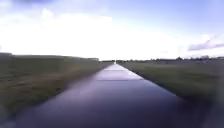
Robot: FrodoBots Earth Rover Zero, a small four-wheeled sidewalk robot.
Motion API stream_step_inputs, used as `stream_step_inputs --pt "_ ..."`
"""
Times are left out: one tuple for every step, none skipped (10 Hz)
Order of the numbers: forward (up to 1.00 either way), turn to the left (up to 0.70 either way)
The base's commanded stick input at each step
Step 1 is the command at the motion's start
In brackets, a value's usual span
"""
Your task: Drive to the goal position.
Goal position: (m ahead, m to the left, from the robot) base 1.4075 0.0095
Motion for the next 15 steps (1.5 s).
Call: stream_step_inputs --pt "0.45 -0.27" --pt "0.45 -0.24" --pt "0.45 -0.17" --pt "0.45 -0.11" --pt "0.45 -0.05" --pt "0.45 0.00" --pt "0.45 0.00" --pt "0.45 0.00" --pt "0.45 0.00" --pt "0.45 0.00" --pt "0.45 0.00" --pt "0.45 0.00" --pt "0.45 0.00" --pt "0.45 0.00" --pt "0.45 0.00"
